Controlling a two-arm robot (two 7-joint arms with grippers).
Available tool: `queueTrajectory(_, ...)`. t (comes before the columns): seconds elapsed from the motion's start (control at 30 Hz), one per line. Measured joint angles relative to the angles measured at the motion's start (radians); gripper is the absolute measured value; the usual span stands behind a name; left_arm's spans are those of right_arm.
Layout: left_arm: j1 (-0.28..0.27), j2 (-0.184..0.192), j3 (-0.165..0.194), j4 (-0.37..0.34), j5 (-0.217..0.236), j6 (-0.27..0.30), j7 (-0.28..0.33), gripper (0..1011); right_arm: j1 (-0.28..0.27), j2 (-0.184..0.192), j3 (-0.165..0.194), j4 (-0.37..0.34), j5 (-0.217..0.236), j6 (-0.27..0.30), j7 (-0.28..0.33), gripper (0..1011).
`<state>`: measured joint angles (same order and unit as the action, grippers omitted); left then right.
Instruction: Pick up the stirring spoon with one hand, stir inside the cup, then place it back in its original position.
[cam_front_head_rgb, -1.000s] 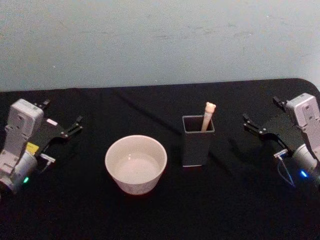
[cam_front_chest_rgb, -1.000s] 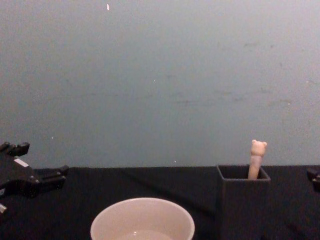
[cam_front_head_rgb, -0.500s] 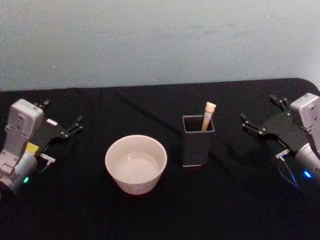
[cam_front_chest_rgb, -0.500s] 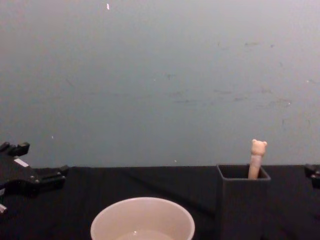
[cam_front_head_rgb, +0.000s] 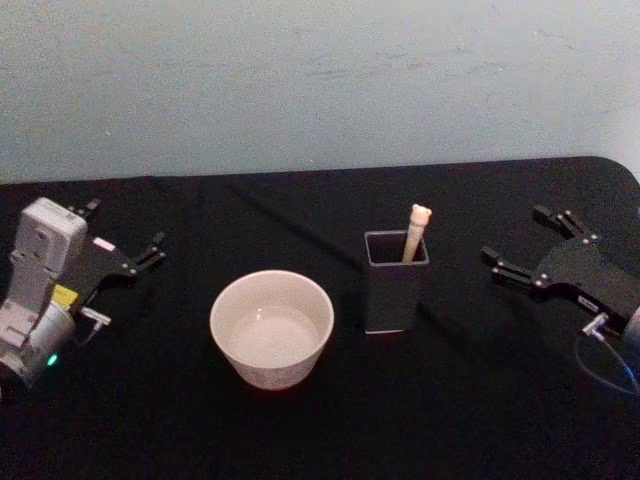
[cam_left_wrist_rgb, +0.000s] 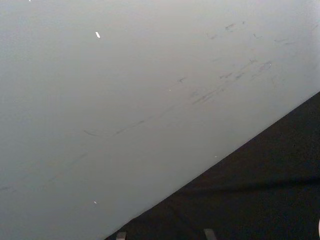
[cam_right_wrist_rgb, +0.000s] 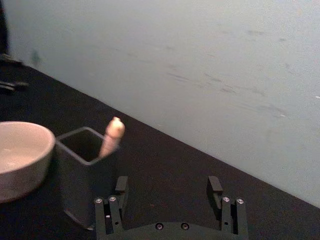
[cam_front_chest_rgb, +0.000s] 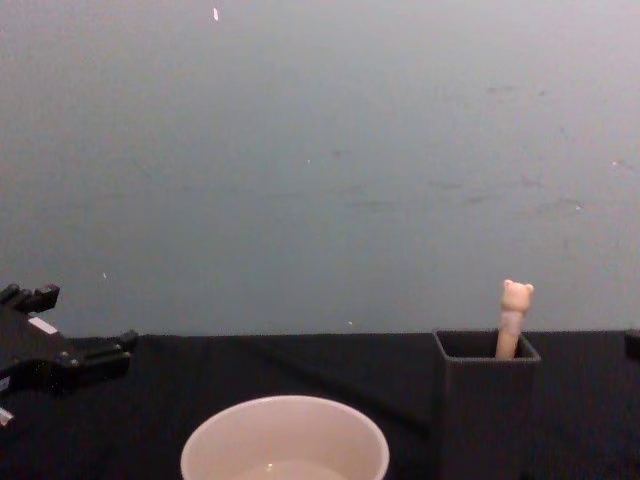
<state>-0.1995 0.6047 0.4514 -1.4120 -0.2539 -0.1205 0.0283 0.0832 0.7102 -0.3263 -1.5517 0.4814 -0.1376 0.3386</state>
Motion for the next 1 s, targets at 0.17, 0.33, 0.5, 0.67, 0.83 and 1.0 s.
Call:
queueTrajectory(0.17, 0.000, 0.000, 0.000, 0.000, 0.000, 0.000, 0.000, 1001, -0.004, 0.001, 0.007, -0.016, 0.034, 0.008, 0.062, 1002)
queueTrajectory(0.33, 0.000, 0.000, 0.000, 0.000, 0.000, 0.000, 0.000, 1001, 0.009, -0.016, 0.003, -0.019, 0.048, 0.023, 0.103, 1002)
queueTrajectory(0.5, 0.000, 0.000, 0.000, 0.000, 0.000, 0.000, 0.000, 1001, 0.043, -0.048, -0.014, 0.000, 0.052, 0.050, 0.143, 1002)
queueTrajectory(0.67, 0.000, 0.000, 0.000, 0.000, 0.000, 0.000, 0.000, 1001, 0.083, -0.083, -0.034, 0.038, 0.043, 0.059, 0.179, 1002)
queueTrajectory(0.83, 0.000, 0.000, 0.000, 0.000, 0.000, 0.000, 0.000, 1001, 0.118, -0.115, -0.045, 0.072, 0.034, 0.067, 0.205, 1002)
queueTrajectory(1.0, 0.000, 0.000, 0.000, 0.000, 0.000, 0.000, 0.000, 1001, 0.157, -0.146, -0.056, 0.111, 0.025, 0.082, 0.226, 1002)
